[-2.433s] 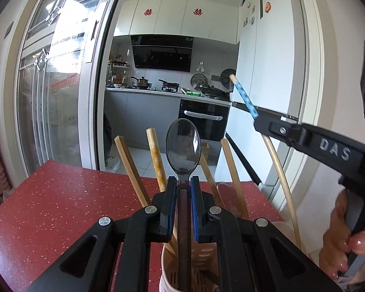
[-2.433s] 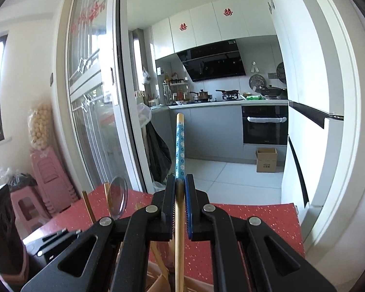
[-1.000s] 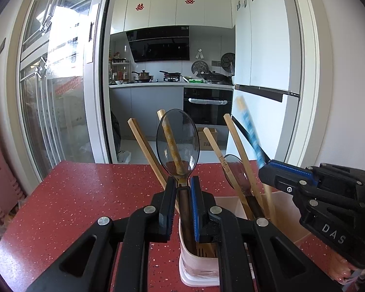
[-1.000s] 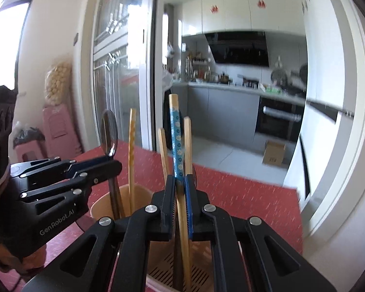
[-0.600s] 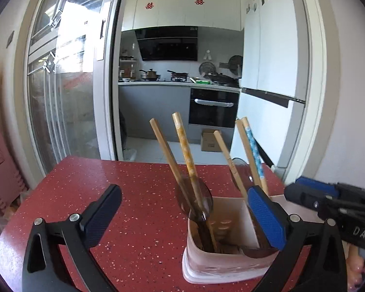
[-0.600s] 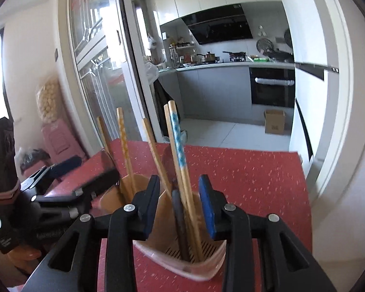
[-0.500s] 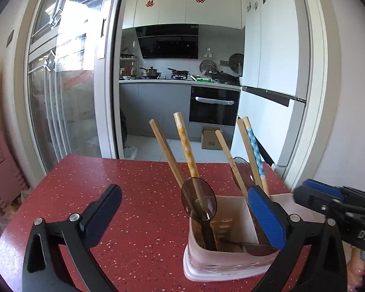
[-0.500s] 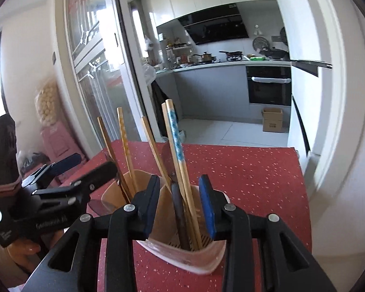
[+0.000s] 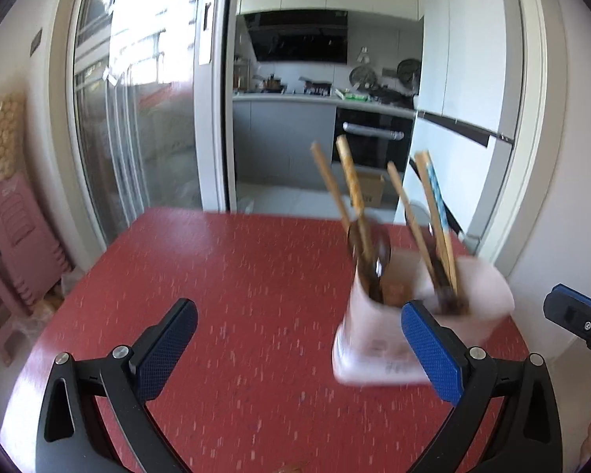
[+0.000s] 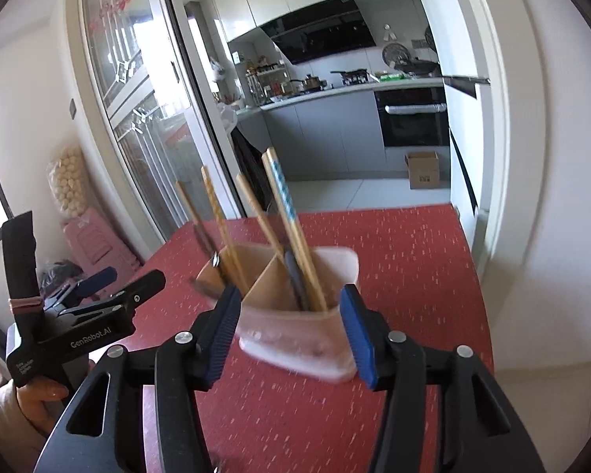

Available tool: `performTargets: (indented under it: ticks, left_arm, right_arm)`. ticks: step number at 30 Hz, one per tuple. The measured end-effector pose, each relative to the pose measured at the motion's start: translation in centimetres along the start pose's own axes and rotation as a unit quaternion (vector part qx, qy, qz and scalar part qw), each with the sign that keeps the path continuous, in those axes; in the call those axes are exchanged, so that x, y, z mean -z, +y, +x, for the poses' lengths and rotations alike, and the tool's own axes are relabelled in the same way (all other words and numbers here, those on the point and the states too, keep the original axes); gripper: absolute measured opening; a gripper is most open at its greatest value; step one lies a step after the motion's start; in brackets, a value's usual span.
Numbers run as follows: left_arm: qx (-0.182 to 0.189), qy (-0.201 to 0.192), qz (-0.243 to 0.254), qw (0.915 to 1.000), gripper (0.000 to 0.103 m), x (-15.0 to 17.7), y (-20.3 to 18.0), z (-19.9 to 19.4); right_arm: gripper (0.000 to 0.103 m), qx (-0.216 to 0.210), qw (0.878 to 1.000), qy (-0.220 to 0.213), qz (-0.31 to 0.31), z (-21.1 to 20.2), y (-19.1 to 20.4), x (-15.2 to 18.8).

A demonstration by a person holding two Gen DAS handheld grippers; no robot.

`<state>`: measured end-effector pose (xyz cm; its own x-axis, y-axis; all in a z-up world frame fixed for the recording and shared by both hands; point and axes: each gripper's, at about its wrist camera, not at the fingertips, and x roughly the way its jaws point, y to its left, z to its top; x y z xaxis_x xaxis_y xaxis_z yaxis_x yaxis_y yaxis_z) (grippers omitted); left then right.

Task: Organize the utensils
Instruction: 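Move both tools back over the two dark spoons on the table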

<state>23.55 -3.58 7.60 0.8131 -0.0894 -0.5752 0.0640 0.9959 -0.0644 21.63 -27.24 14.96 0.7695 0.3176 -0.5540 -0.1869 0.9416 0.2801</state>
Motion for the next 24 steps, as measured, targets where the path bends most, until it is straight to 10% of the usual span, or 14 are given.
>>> performTargets:
  ticks: [24]
  left_arm:
    - [-0.018, 0.106, 0.006, 0.9942, 0.103, 11.6, 2.2, -5.8]
  right_arm:
    - [0.060, 0.022, 0.993, 0.111, 0.024, -2.7, 4.0, 9.7]
